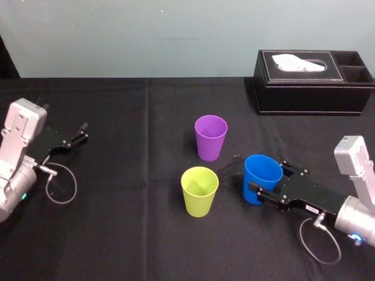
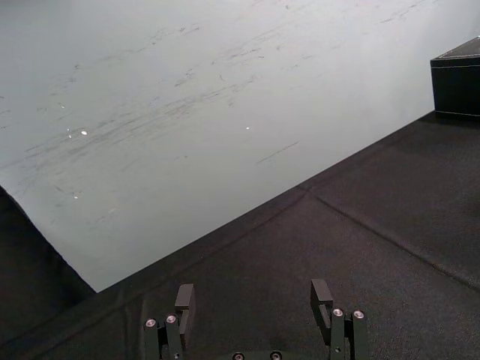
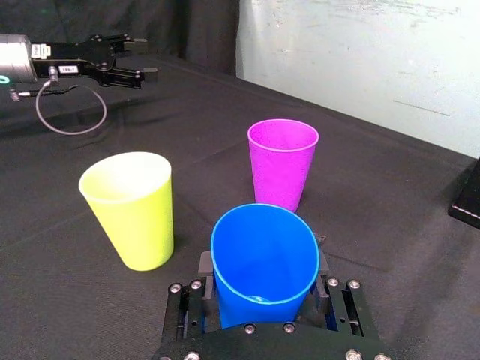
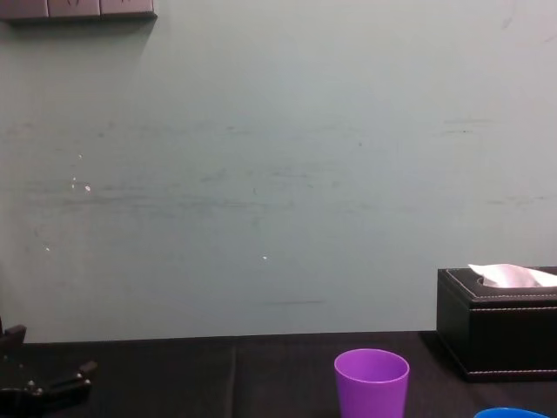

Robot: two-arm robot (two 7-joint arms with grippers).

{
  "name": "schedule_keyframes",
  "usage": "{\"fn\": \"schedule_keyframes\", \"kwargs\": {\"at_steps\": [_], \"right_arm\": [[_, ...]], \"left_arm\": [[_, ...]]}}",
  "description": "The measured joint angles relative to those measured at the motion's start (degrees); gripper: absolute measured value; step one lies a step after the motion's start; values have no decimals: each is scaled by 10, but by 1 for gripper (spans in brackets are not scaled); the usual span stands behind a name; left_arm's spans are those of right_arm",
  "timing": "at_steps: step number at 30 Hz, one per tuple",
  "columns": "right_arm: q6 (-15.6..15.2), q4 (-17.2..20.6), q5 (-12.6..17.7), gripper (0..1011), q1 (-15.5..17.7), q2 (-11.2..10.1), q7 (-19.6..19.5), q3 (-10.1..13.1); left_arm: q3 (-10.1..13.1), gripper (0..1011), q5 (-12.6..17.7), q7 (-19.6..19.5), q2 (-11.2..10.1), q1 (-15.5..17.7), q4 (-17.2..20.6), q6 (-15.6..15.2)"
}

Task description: Stack the three plastic cups sequentially using one hand.

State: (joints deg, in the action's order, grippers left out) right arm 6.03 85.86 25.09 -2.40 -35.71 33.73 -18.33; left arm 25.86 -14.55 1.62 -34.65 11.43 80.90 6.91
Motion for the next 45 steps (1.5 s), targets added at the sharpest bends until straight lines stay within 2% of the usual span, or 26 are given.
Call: {"fn": "schedule_keyframes", "kwargs": {"at_steps": [12, 17, 24, 29, 34, 36, 40, 45], "right_arm": [[0, 1, 0, 731, 1, 0, -2, 1], [-18, 34, -4, 732, 10, -4, -28, 14], [-67, 88, -1, 732, 8, -13, -49, 31], [-95, 110, 2, 732, -15, -14, -53, 32], [-111, 115, 1, 732, -43, -6, -57, 24], [-123, 114, -3, 732, -66, 2, -61, 13], [-133, 107, -12, 732, -90, 12, -63, -1], [-147, 86, -36, 732, -133, 33, -69, -32]], "left_arm": [[0, 1011, 0, 0, 0, 0, 0, 0], [0, 1011, 0, 0, 0, 0, 0, 0], [0, 1011, 0, 0, 0, 0, 0, 0], [0, 1011, 0, 0, 0, 0, 0, 0], [0, 1011, 0, 0, 0, 0, 0, 0], [0, 1011, 0, 0, 0, 0, 0, 0], [0, 1011, 0, 0, 0, 0, 0, 0], [0, 1011, 0, 0, 0, 0, 0, 0]]}}
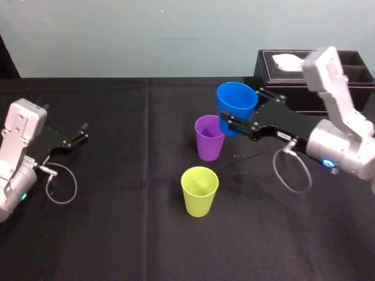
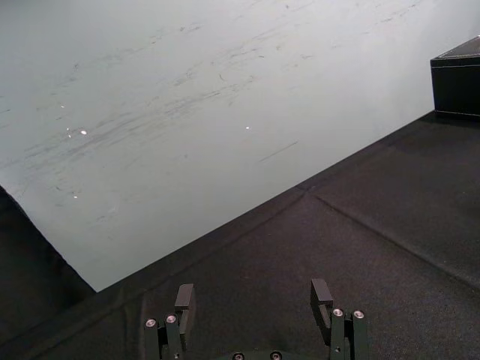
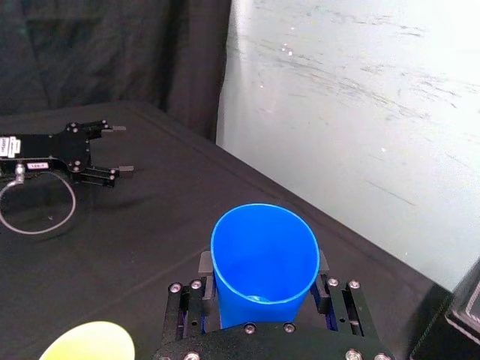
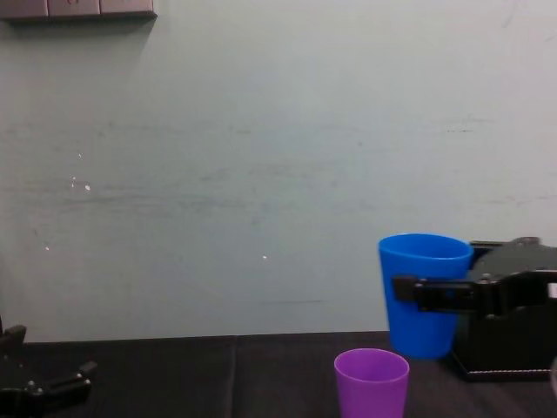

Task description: Stack the three plastic cups sequentially using one hand.

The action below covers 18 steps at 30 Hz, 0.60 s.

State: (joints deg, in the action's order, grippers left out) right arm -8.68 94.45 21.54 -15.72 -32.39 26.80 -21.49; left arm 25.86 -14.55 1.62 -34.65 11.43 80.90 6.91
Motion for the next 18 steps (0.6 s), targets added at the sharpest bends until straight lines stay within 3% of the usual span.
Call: {"fn": "schedule_keyframes", "kwargs": {"at_steps": [8, 18], "right_arm": [[-14, -34, -38, 732, -48, 34, -6, -35], [-19, -74, -50, 732, -76, 59, -3, -49]], "left_arm": [[0, 1011, 0, 0, 0, 0, 0, 0], [0, 1011, 0, 0, 0, 0, 0, 0]]}}
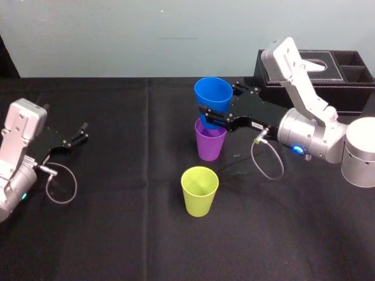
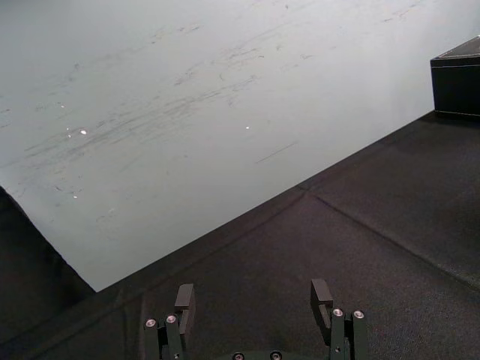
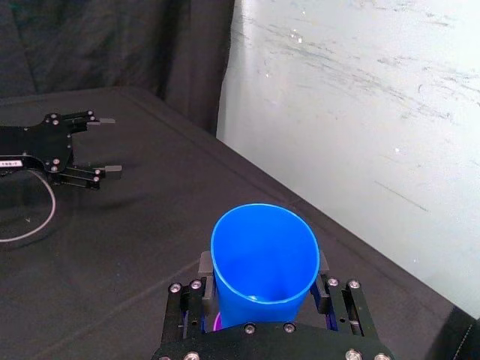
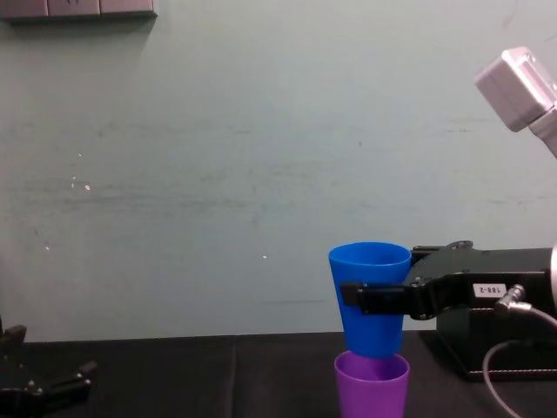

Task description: Stack the three plastic cups sequentially using one hand.

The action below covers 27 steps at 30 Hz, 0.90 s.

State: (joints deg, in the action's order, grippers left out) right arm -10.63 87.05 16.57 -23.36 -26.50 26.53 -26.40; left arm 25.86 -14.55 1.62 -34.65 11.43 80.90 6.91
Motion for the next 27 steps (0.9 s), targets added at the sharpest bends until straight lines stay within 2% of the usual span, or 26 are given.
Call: {"fn": "schedule_keyframes", "kwargs": {"at_steps": [27], "right_arm": [[10, -46, -15, 732, -7, 16, 9, -8]], "left_arm": [[0, 1011, 0, 0, 0, 0, 0, 0]]}}
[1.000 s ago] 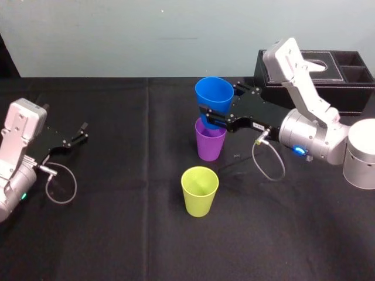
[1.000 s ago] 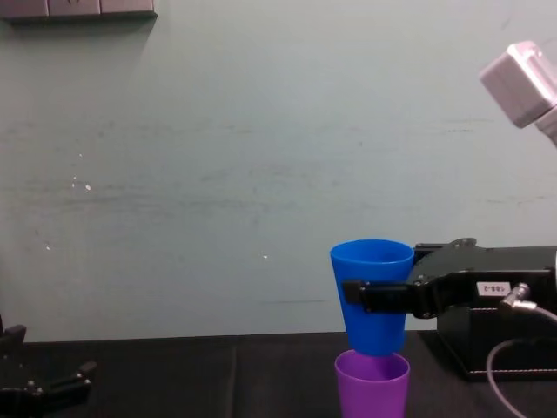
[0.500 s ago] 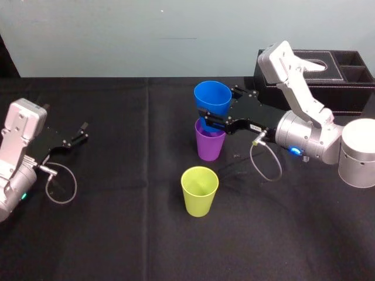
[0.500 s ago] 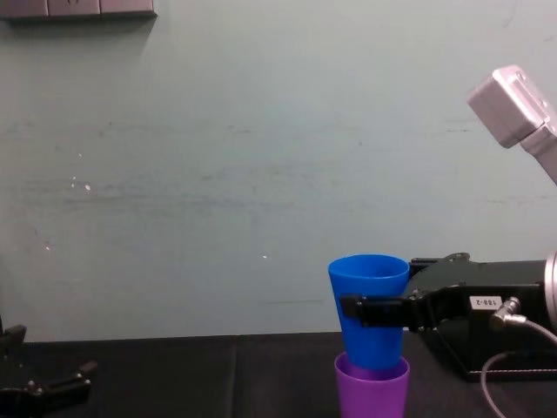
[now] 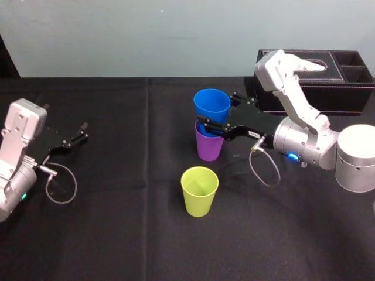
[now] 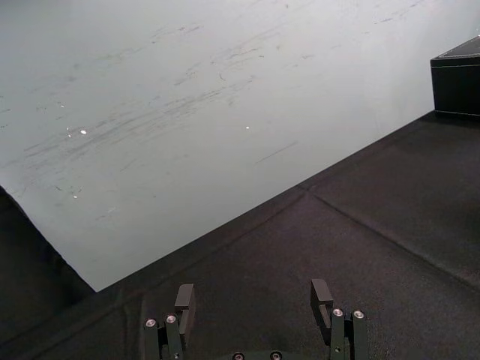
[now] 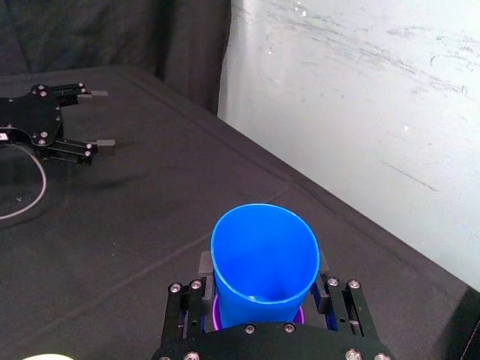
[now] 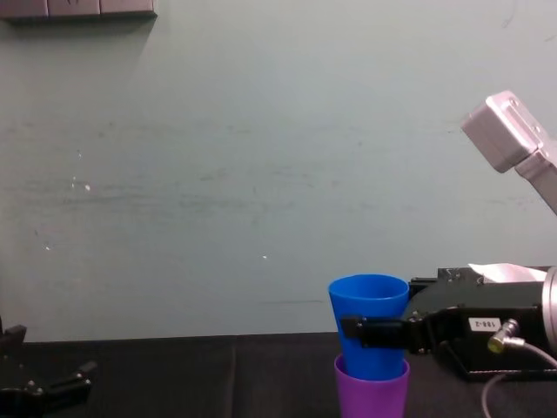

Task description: Stack the three plastic cups sequentially using one hand.

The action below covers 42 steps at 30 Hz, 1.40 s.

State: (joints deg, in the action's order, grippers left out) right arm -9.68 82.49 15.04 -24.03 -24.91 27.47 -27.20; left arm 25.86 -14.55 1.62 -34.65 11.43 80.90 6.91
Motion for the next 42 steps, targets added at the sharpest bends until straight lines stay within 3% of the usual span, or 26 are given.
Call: {"fn": "schedule_keyframes", "kwargs": {"at_steps": [33, 42], "right_arm": [[3, -8, 2, 735, 2, 2, 4, 2], [3, -8, 2, 969, 2, 2, 4, 2]], "left_arm": [[0, 1011, 0, 0, 0, 0, 0, 0], [0, 1011, 0, 0, 0, 0, 0, 0]]}}
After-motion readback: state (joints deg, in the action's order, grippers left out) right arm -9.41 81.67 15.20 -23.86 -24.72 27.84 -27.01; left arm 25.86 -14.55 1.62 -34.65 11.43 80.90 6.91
